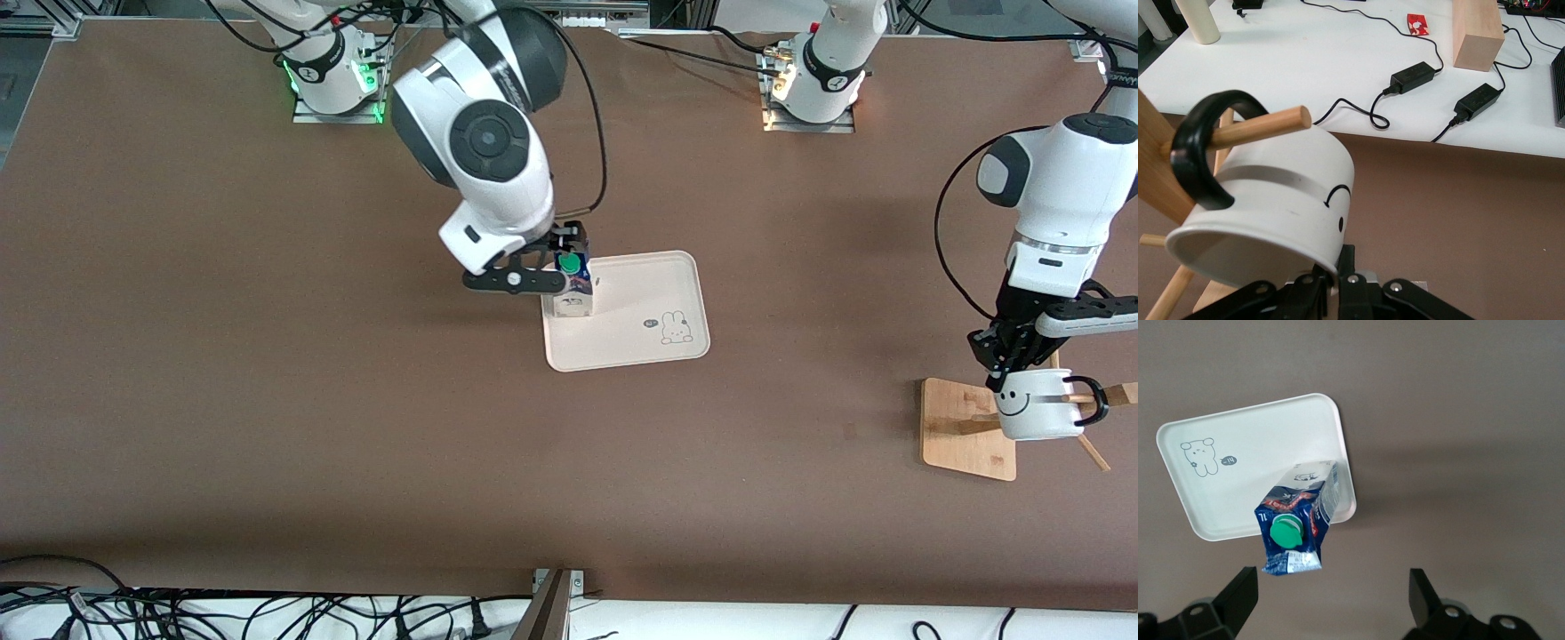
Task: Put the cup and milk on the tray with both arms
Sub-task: 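Open the right gripper and withdraw while the left gripper lifts the mug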
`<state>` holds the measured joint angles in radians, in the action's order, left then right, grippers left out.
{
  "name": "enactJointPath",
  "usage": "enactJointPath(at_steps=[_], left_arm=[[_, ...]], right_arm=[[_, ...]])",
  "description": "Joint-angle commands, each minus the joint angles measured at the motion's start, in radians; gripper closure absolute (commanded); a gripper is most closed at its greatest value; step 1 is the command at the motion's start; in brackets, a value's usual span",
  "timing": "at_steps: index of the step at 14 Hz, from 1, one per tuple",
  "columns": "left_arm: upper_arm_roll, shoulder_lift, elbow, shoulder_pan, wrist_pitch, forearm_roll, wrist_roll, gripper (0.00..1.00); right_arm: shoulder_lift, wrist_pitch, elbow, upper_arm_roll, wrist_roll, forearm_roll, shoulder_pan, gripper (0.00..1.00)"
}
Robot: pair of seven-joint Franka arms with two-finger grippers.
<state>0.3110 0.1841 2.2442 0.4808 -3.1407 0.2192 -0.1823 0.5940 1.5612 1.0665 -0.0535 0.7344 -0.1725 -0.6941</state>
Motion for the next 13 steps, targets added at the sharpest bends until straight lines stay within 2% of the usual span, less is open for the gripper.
enactJointPath(at_steps=[1, 3, 8, 11, 13], left_arm=[[0.006, -0.018, -0.002, 0.007, 0.004, 0.012, 0.02, 1.0], [0.008, -0.023, -0.014, 0.001, 0.016, 0.012, 0.027, 1.0], [0.077, -0.069, -0.066, -0.001, 0.181, 0.011, 0.029, 1.0], [0.114, -0.12, -0.069, -0.002, 0.289, 0.0, 0.015, 1.0], [0.135, -0.156, -0.071, -0.002, 0.37, -0.003, -0.005, 1.0]], right_arm=[[-0.109, -0.097, 0.013, -0.058, -0.001, -0.103, 0.073, 0.0], [-0.161, -0.148, 0.015, -0.059, -0.048, -0.114, 0.152, 0.0], [-0.215, -0.23, 0.02, -0.055, -0.155, -0.108, 0.284, 0.0], [-0.275, -0.26, 0.068, -0.055, -0.18, -0.078, 0.363, 0.0], [-0.307, -0.266, 0.101, -0.057, -0.291, -0.033, 0.41, 0.0]])
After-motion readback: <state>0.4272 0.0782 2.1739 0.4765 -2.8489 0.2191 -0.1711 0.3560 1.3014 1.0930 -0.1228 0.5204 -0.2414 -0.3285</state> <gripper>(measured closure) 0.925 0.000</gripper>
